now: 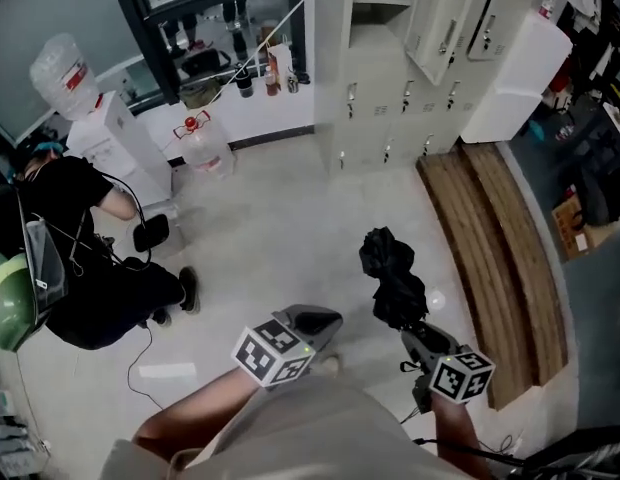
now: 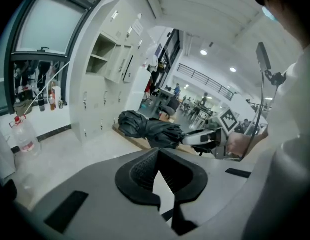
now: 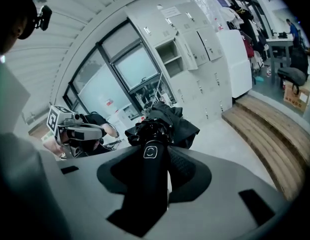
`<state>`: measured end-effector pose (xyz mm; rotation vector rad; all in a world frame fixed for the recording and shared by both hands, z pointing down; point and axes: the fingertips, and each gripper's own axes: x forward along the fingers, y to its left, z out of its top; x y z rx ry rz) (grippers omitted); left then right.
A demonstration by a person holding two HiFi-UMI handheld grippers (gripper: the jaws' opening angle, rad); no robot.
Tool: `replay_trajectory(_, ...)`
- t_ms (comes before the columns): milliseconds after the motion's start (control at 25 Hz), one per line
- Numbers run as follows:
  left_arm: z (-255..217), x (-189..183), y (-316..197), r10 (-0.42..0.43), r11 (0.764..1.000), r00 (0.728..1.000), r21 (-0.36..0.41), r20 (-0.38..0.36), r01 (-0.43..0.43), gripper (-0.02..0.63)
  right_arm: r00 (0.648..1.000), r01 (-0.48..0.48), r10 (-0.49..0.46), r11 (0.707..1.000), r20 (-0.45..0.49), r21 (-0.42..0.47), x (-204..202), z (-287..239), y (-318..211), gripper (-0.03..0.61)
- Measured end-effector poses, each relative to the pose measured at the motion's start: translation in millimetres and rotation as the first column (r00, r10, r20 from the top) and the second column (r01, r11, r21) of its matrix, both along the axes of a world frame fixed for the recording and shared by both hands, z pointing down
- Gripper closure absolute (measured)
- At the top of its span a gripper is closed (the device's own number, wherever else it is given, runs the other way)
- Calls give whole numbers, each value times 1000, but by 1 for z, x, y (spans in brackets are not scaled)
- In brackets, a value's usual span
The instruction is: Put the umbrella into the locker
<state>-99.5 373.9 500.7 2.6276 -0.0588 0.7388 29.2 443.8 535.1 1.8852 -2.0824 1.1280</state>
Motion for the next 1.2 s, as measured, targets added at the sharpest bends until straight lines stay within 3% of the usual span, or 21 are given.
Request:
replay_trajectory(200, -4, 3, -7, -34, 999, 999, -14, -7, 34, 603, 999, 34, -34, 999, -18, 4, 12, -6, -15, 420)
replay_trajectory(400, -3, 10, -48, -15, 1000, 1000, -28, -26, 14, 603, 999, 8, -6, 999, -45, 45, 32, -22, -65, 420)
replay_trajectory(720, -17, 71, -160, 115, 993, 989, -24, -97, -118, 603, 984, -103, 115, 991, -137, 88, 90, -54, -171, 420)
replay_trajectory(880, -32, 82, -220, 166, 986, 979, -5, -115, -167, 603, 975, -126, 144, 986, -171, 110, 109, -70, -236, 420)
replay_trajectory(1200, -33, 69, -319, 128, 991, 985, -7, -111, -130, 603, 968, -166, 191, 974, -162, 154, 144, -80, -362, 420)
